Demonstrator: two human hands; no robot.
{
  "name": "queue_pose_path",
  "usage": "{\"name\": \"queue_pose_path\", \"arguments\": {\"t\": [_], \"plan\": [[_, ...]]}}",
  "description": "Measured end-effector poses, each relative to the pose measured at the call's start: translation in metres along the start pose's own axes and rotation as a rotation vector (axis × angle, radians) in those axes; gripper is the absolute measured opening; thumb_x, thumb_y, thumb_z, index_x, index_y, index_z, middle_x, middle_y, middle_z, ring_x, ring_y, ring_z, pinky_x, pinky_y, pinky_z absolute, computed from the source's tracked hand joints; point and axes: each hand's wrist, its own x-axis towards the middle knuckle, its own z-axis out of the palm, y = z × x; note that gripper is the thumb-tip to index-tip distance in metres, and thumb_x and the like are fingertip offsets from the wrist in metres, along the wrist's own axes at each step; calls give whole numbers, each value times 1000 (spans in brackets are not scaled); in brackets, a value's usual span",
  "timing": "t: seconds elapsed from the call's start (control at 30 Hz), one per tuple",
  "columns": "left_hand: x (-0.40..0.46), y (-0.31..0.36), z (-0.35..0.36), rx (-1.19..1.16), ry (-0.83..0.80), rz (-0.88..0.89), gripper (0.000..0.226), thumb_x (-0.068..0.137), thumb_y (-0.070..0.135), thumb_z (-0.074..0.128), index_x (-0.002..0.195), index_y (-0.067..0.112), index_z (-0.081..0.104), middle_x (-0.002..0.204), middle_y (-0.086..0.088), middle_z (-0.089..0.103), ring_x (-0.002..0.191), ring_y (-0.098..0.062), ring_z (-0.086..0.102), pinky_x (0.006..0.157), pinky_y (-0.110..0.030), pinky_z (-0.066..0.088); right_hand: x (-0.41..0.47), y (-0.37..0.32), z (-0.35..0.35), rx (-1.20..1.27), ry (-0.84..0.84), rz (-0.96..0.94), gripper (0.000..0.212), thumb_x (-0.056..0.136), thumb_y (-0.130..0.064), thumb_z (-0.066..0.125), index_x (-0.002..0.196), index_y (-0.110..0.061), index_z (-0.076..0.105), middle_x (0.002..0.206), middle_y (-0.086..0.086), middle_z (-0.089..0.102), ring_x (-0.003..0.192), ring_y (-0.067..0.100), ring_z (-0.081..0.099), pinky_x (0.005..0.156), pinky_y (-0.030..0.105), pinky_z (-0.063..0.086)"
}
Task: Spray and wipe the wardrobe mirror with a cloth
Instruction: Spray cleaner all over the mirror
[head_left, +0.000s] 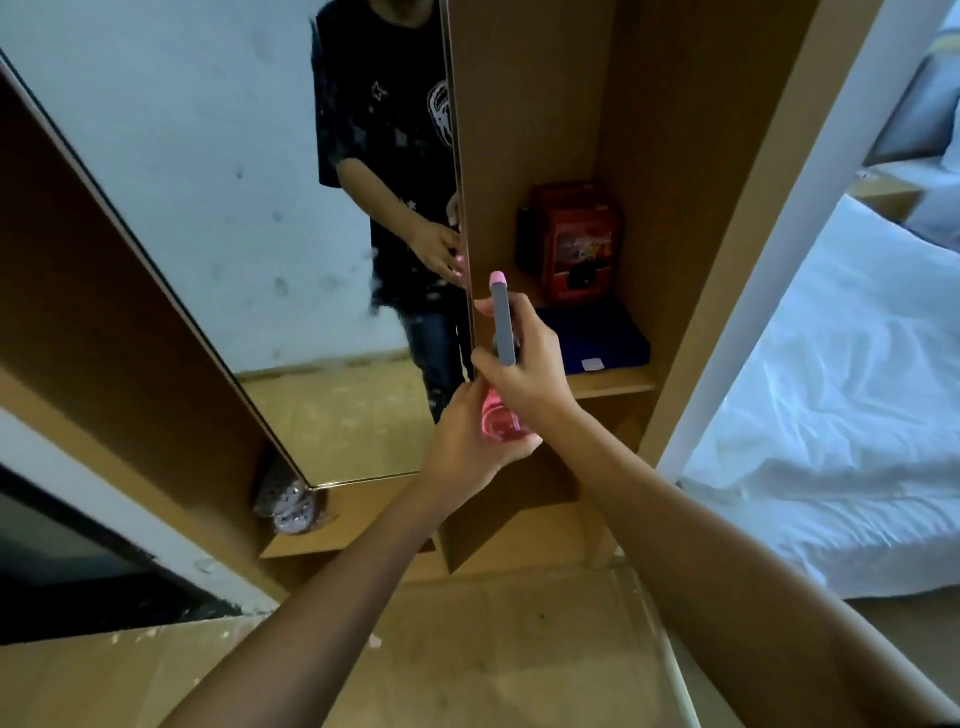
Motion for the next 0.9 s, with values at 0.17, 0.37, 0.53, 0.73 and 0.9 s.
{"name": "queue_pose_path", "arguments": {"t": [0.17, 0.37, 0.53, 0.73, 0.9], "plan": [[-24, 18, -19, -55, 94, 13, 54, 64, 20, 84, 98, 53, 58, 101, 3, 69, 95, -19, 69, 85, -48, 56, -10, -28, 11, -29, -79, -43, 42, 83, -16, 71, 121, -13, 53, 84, -6, 57, 75, 13, 55, 69, 24, 47], [-54, 47, -45, 35, 188, 36, 50, 69, 21, 84, 105, 41, 55, 102, 8, 69, 95, -10, 68, 84, -38, 58, -19, -64, 24, 5, -148, -85, 43, 83, -18, 72, 120, -12, 52, 104, 1, 62, 85, 8, 57, 69, 11, 44], [-81, 60, -70, 35, 258, 36, 50, 72, 19, 83, 112, 29, 56, 105, 8, 68, 97, -6, 66, 84, -28, 57, -30, -92, 47, 53, -177, -88, 38, 82, -17, 73, 114, -10, 52, 100, 6, 61, 84, 16, 59, 68, 15, 44], [-90, 58, -125, 13, 327, 10, 63, 67, 16, 86, 120, 19, 51, 105, 4, 68, 93, -11, 69, 83, -39, 59, -22, -132, 95, 57, -189, -139, 29, 78, -12, 68, 101, -4, 53, 93, 17, 59, 77, 31, 54, 72, 44, 49], [-89, 55, -187, 0, 343, 67, 58, 66, 11, 86, 115, 17, 55, 102, 3, 69, 91, -12, 69, 79, -29, 58, -2, -164, 146, 73, -164, -167, 29, 77, -13, 67, 101, -4, 52, 92, 18, 60, 67, 18, 47, 69, 45, 49]]}}
